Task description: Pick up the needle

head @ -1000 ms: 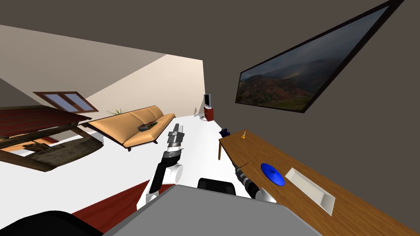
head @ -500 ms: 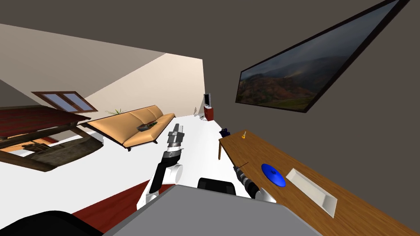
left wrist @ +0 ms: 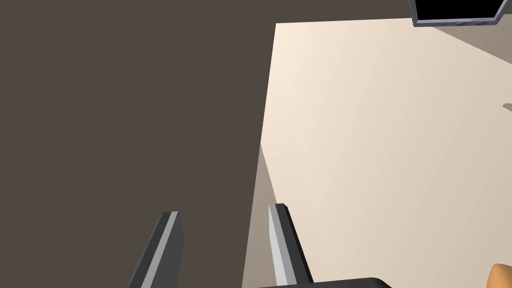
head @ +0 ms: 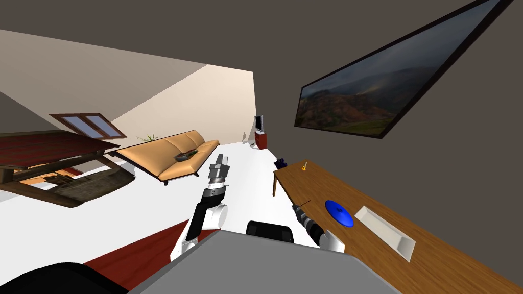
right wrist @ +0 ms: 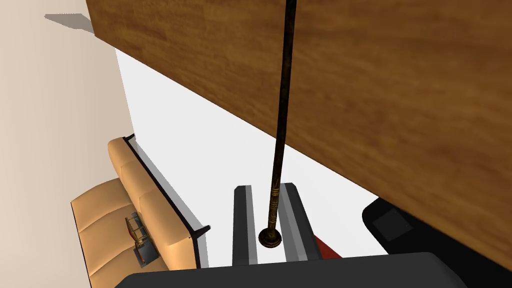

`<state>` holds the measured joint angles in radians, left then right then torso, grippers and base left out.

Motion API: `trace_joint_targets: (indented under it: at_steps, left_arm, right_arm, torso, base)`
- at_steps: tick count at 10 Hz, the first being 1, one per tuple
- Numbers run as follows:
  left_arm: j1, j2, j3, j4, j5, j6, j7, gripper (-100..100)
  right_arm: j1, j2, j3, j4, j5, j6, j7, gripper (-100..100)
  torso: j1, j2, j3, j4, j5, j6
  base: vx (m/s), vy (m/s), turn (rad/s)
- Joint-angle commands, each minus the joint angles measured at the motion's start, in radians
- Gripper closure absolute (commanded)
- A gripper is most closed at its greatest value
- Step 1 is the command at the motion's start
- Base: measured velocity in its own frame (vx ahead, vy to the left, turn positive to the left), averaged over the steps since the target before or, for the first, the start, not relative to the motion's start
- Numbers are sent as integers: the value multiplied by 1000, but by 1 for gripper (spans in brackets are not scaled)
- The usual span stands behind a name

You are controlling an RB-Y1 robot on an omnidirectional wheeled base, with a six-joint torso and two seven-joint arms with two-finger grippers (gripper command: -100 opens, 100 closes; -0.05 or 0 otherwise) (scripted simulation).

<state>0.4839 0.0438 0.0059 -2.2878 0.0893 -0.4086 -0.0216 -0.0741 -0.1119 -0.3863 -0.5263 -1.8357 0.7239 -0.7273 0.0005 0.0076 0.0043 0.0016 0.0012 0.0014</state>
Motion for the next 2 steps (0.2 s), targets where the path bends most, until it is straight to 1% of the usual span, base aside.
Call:
trace_joint_targets:
  at_steps: [1, 2]
  left_arm:
    - [0, 0, 0, 0, 0, 0, 0, 0]
    - [0, 0, 0, 0, 0, 0, 0, 0]
  right_arm:
    - [0, 0, 0, 0, 0, 0, 0, 100]
    - [1, -1, 1, -2, 1, -2, -8, 0]
  torso:
    - [0, 0, 0, 0, 0, 0]
    - [-1, -4, -2, 0, 0, 0]
  base:
    - [-59, 11, -3]
    - [-12, 2, -2]
